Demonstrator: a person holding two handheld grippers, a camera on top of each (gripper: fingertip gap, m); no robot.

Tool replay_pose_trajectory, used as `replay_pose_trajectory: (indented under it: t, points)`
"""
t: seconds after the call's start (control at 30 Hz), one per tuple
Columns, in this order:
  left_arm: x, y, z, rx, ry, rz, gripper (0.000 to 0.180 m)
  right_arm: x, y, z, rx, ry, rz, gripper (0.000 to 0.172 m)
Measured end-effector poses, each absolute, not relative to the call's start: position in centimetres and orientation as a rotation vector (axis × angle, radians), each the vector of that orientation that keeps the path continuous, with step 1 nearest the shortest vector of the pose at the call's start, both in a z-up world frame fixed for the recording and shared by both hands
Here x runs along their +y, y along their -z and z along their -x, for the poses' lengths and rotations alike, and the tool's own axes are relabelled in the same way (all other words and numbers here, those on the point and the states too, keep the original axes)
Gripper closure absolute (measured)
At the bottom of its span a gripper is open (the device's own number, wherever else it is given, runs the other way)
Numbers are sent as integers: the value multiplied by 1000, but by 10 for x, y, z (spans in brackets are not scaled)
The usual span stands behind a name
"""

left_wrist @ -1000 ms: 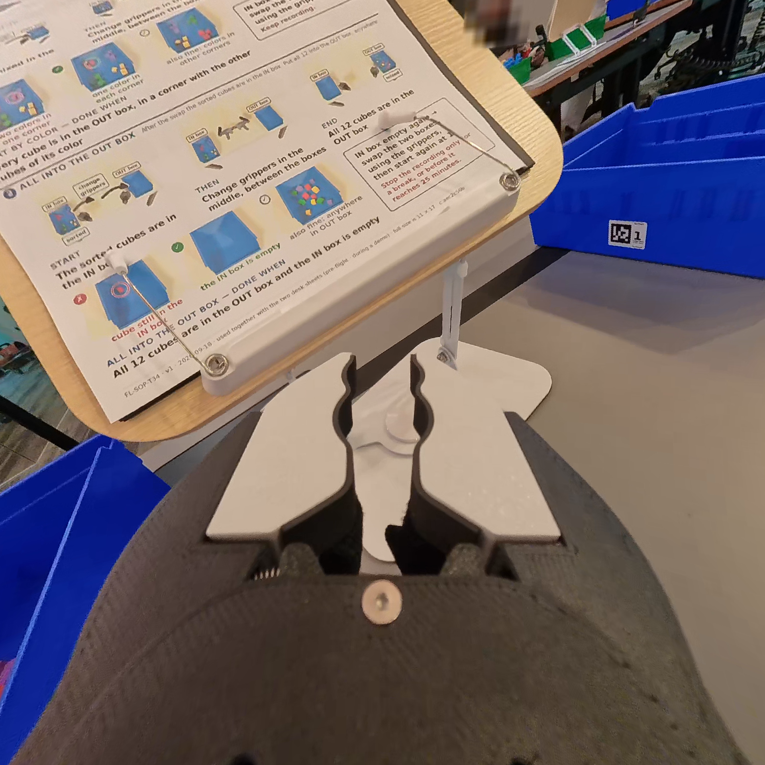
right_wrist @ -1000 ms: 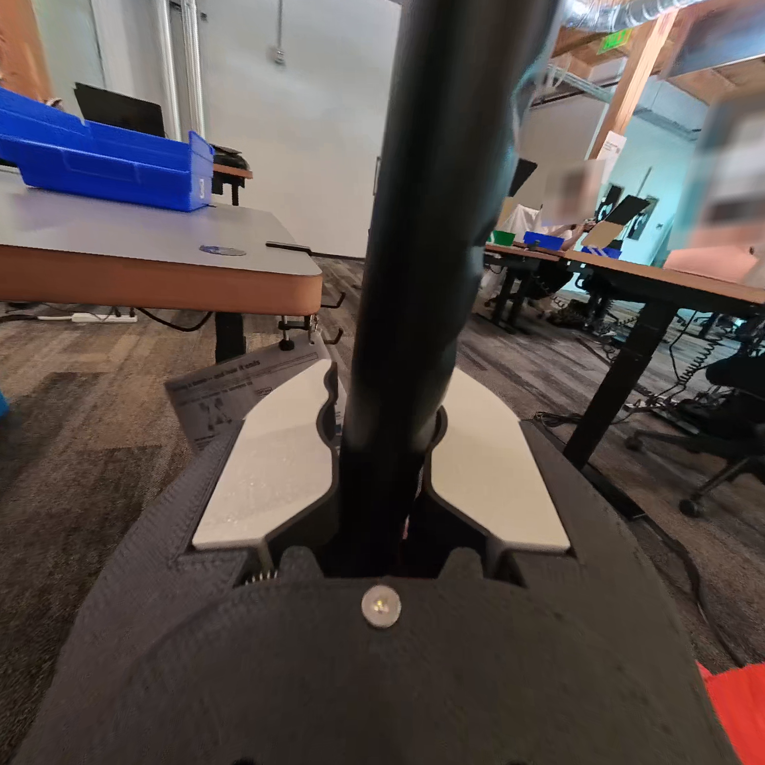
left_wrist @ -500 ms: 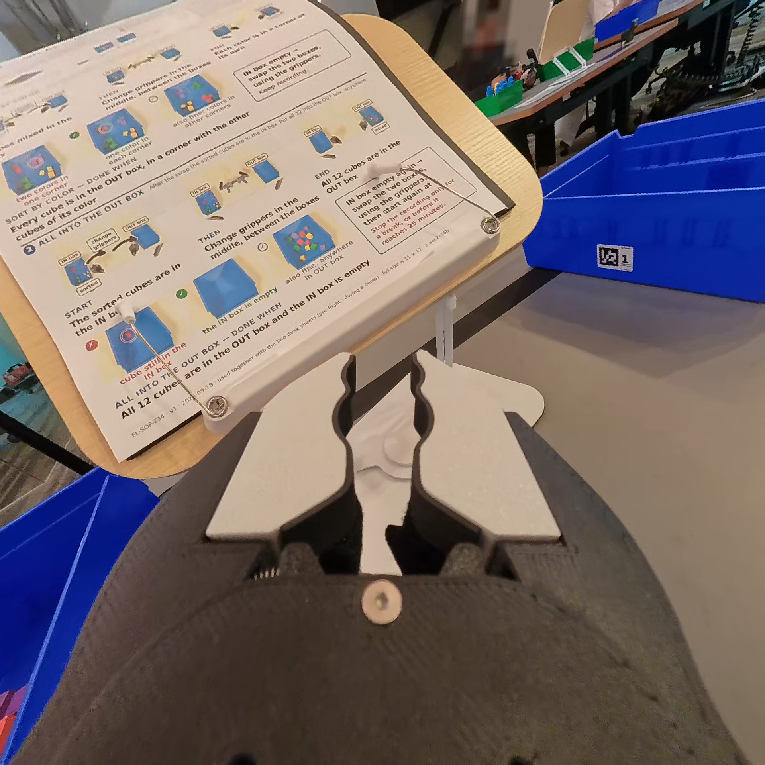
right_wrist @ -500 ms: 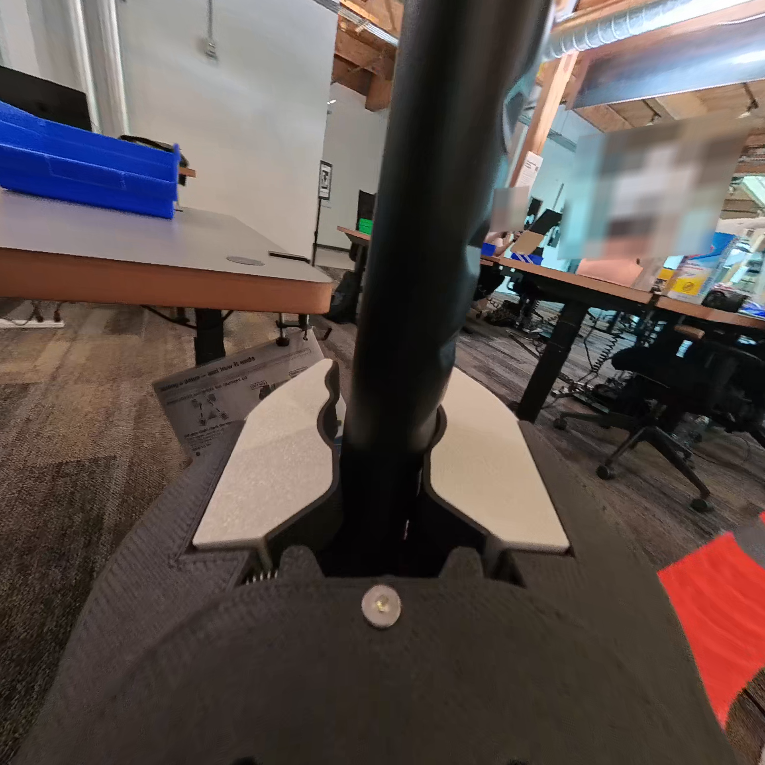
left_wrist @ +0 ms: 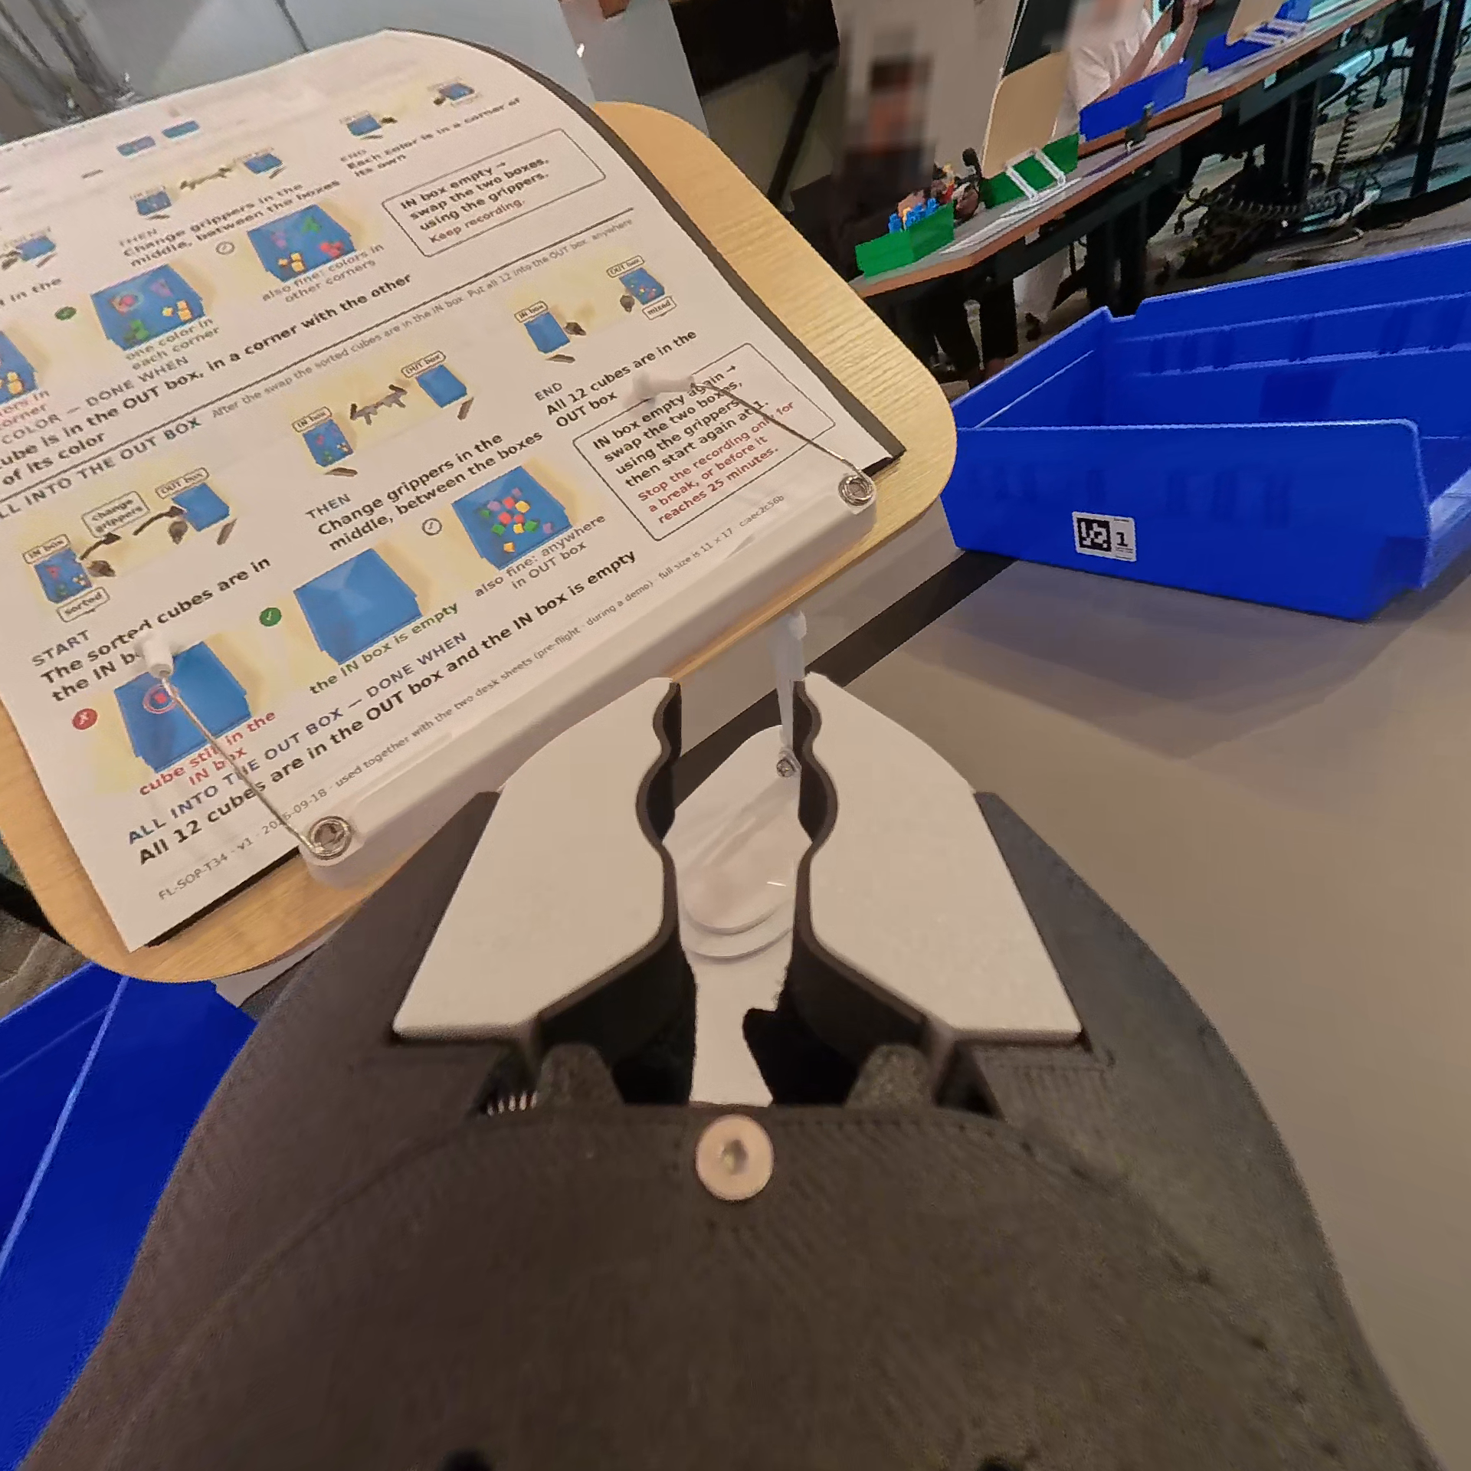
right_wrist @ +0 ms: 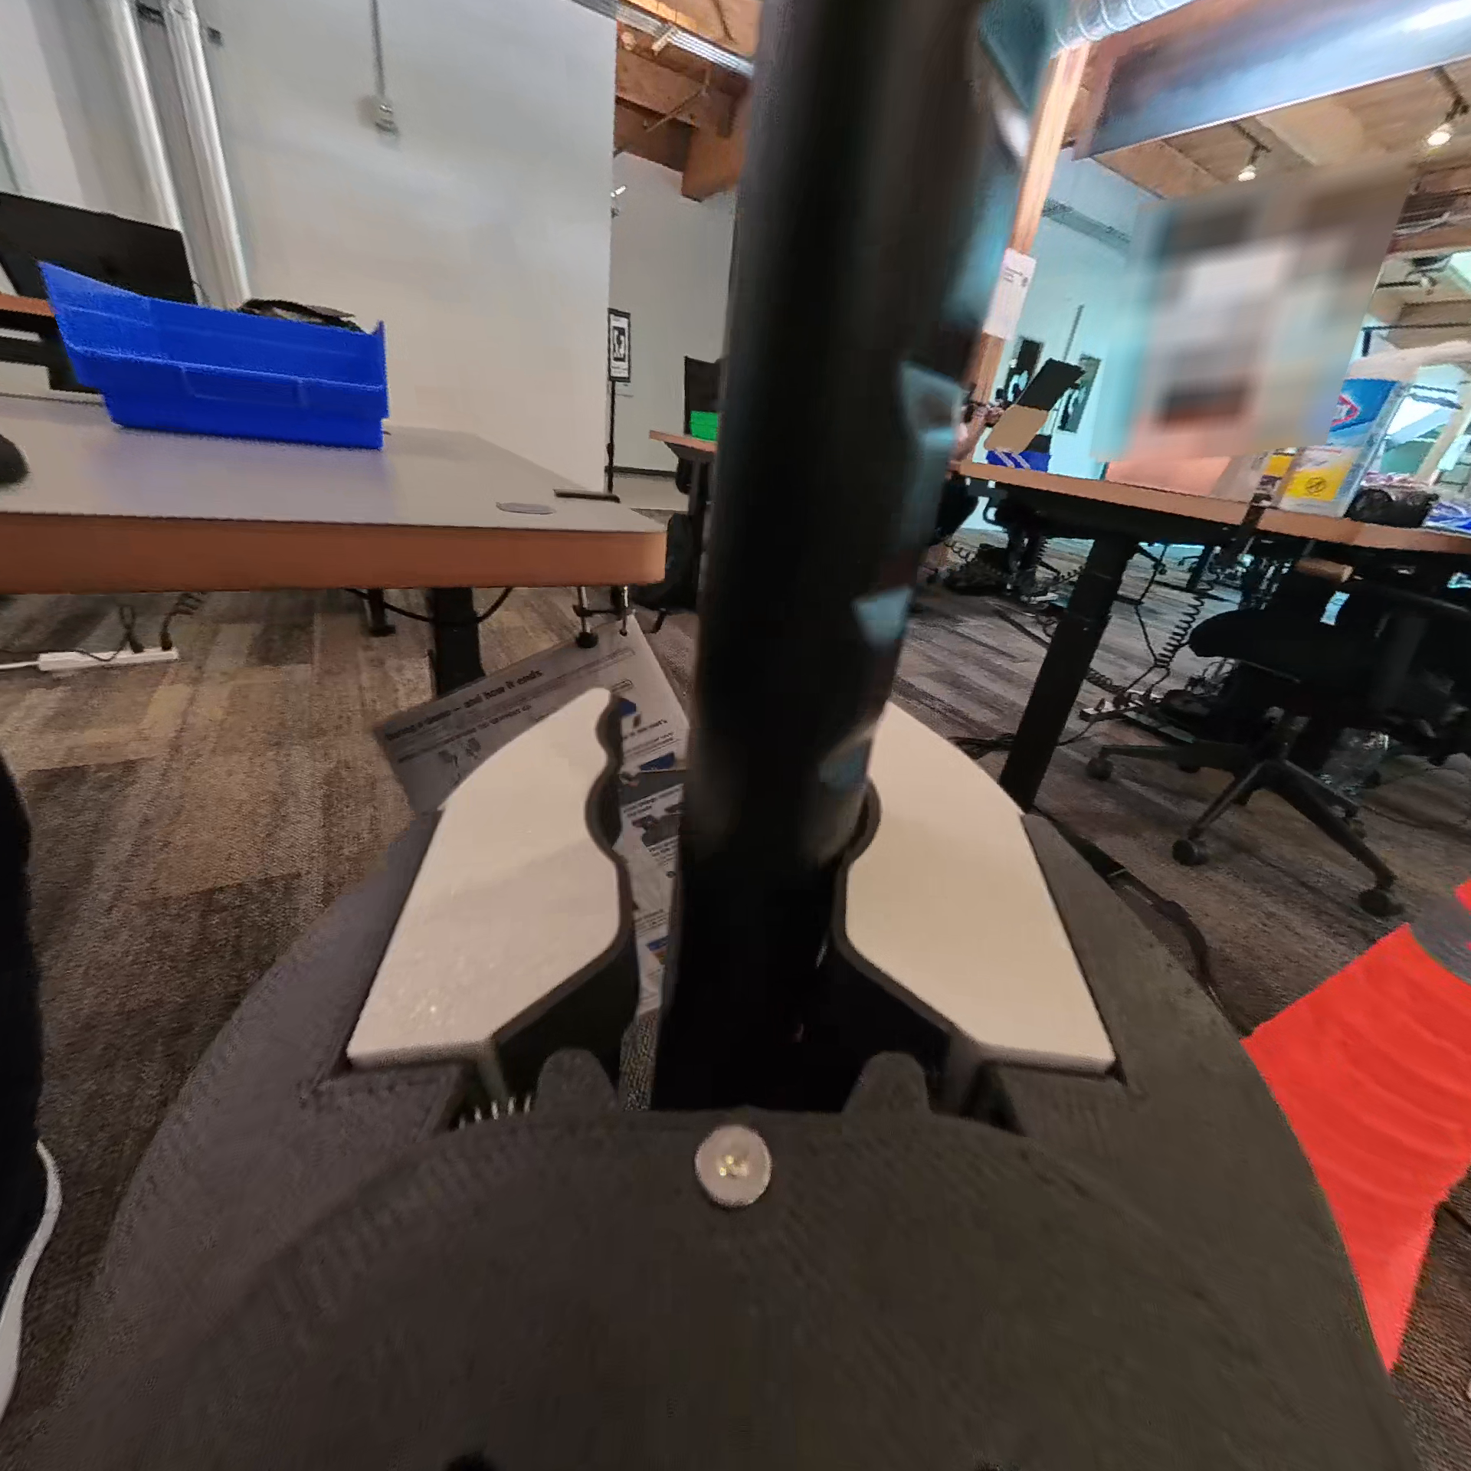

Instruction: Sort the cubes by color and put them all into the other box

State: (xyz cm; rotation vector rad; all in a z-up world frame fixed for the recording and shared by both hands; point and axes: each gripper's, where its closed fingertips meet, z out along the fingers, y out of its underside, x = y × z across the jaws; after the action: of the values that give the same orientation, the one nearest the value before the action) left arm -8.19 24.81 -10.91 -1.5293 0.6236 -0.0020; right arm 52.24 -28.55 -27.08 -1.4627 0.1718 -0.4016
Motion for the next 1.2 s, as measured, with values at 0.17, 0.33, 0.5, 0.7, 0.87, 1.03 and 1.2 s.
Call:
replay_pose_trajectory:
  t: [0.17, 0.33, 0.5, 0.7, 0.87, 1.03, 1.2]
  points:
    - [247, 116, 78, 633, 11, 1532, 154, -302, 280, -516, 228, 379, 1505, 86]
    - [246, 121, 88, 609, 27, 1543, 151, -345, 312, -516, 309, 410, 1600, 78]
    - [240, 128, 109, 594, -1, 1560, 149, -390, 381, -458, 301, 246, 1872, 91]
    - [230, 138, 135, 549, -19, 1587, 157, -368, 408, -370, 146, -29, 2002, 148]
    - [219, 141, 150, 510, -45, 1607, 176, -271, 389, -346, 38, -127, 1936, 171]
    - [214, 135, 165, 482, -113, 1621, 180, -154, 307, -342, -188, -142, 1757, 171]
    - [219, 122, 172, 472, -108, 1626, 180, -48, 204, -303, -467, -92, 1566, 171]
